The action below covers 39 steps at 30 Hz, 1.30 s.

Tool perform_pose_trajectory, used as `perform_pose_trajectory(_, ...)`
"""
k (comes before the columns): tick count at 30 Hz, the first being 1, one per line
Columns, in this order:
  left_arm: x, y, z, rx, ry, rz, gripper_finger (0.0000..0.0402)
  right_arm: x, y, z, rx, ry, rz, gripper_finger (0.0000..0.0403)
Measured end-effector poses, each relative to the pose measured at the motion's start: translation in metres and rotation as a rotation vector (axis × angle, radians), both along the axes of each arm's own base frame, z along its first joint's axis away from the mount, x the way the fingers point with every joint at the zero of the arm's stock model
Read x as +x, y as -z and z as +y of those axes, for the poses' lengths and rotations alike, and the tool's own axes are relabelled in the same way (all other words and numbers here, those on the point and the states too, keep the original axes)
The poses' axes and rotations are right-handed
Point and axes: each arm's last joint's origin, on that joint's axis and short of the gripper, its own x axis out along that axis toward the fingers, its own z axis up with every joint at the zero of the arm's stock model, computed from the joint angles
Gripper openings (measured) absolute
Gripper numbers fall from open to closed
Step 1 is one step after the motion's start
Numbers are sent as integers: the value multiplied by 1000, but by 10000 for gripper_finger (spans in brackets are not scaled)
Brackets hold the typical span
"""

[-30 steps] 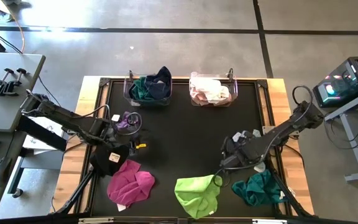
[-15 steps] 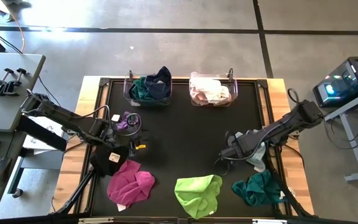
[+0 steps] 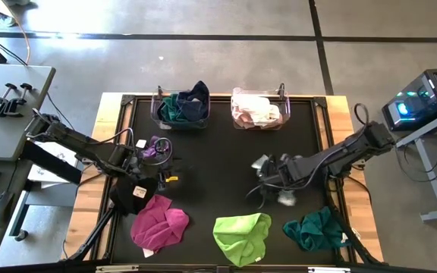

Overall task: Sort towels by color in basket
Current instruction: Put the light blue microfiber towel into the right transparent bin

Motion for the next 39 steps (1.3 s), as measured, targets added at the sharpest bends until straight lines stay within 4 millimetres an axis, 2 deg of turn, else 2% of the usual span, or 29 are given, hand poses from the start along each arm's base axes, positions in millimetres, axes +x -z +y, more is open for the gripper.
perform_pose_trajectory(3,0,0,0,-2,0,-6,186,16,-34,2,-110,-62,-58,26)
perform_pose_trajectory(6,0,-1,0,-2,0,-8,186,29,-77,1,-271,-150,-100,16)
perform_pose_trajectory(10,1,-1,0,-3,1,-12,186,37,-128,-14,-551,-292,-49,13)
perform_pose_trajectory(13,1,-1,0,-3,1,-13,186,45,-156,-40,-681,-331,16,19)
perform_pose_trajectory(17,2,-3,-1,6,13,-31,186,51,-171,-99,-679,-341,125,21)
perform_pose_trajectory(19,3,-4,-1,13,23,-44,186,51,-168,-133,-657,-347,163,21)
perform_pose_trajectory(22,5,-7,-2,22,36,-76,186,46,-154,-184,-592,-350,180,22)
perform_pose_trajectory(24,6,-8,-2,35,49,-87,186,41,-140,-215,-542,-349,140,22)
perform_pose_trajectory(27,9,-12,-2,62,57,-126,186,31,-114,-250,-512,-364,102,22)
perform_pose_trajectory(32,15,-23,-2,142,73,-223,186,21,-67,-278,-432,-398,15,28)
perform_pose_trajectory(36,19,-27,-2,202,246,-238,186,17,-33,-283,-303,-421,-18,38)
perform_pose_trajectory(39,23,-32,1,255,315,-279,186,16,-20,-281,-265,-440,2,55)
